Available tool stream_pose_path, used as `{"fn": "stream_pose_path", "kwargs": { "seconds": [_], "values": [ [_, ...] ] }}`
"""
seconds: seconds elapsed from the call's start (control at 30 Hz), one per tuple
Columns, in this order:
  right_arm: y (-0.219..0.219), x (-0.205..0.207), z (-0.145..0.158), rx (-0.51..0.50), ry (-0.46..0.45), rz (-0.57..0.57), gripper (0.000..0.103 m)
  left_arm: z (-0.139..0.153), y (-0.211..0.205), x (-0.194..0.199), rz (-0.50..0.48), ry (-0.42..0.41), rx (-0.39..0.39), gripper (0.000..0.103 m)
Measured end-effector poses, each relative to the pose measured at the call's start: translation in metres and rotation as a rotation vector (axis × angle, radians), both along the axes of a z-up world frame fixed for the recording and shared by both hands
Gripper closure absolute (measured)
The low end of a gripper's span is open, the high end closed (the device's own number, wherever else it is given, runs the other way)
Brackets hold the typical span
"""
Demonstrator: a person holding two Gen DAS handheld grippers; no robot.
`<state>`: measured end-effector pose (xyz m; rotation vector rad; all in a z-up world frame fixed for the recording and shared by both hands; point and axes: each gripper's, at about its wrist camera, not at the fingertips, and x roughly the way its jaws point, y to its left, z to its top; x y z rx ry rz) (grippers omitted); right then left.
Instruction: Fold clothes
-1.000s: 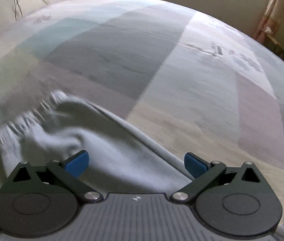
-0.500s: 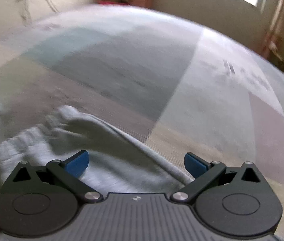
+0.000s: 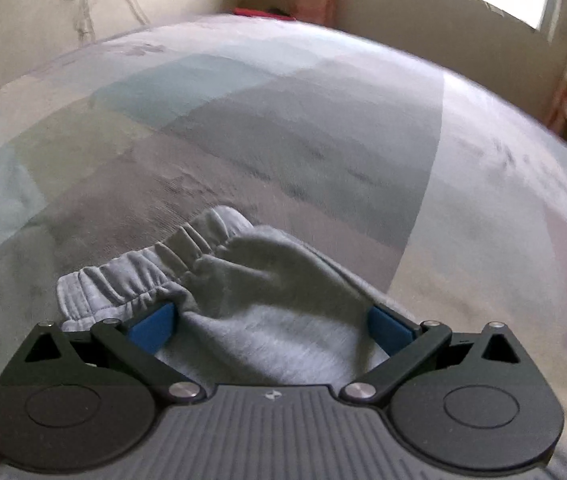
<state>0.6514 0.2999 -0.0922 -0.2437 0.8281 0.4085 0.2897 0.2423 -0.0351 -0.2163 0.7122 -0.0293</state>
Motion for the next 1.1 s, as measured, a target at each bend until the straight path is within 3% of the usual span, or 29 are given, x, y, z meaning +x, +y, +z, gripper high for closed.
{"fn": "stream_pose_path", "kwargs": {
  "seconds": [0.33, 0.5, 0.63, 0.77, 0.93, 1.1],
  "values": [
    [-0.068, -0.033, 0.011, 0.195, 0.174, -0.119, 0.000, 0.002, -0.002, -0.002, -0.015, -0.016, -0.008, 0.006],
    [-0.033, -0.041, 0.001, 0.192, 0.116, -0.080, 0.000, 0.002, -0.006, 0.000, -0.027, -0.016, -0.009, 0.006],
    [0.000, -0.043, -0.001, 0.169, 0.070, 0.033, 0.000, 0.000, -0.007, 0.004, -0.022, -0.001, -0.006, 0.006],
    [0.005, -0.045, 0.004, 0.122, 0.032, 0.086, 0.000, -0.001, -0.006, 0.003, -0.026, 0.001, -0.012, 0.006],
    [-0.045, -0.056, 0.029, 0.046, -0.037, 0.031, 0.000, 0.009, -0.012, -0.002, -0.052, -0.032, -0.028, 0.006],
    [-0.129, -0.082, 0.059, -0.147, -0.109, -0.070, 0.000, 0.027, -0.044, -0.011, -0.163, -0.079, -0.010, 0.005]
  ]
}}
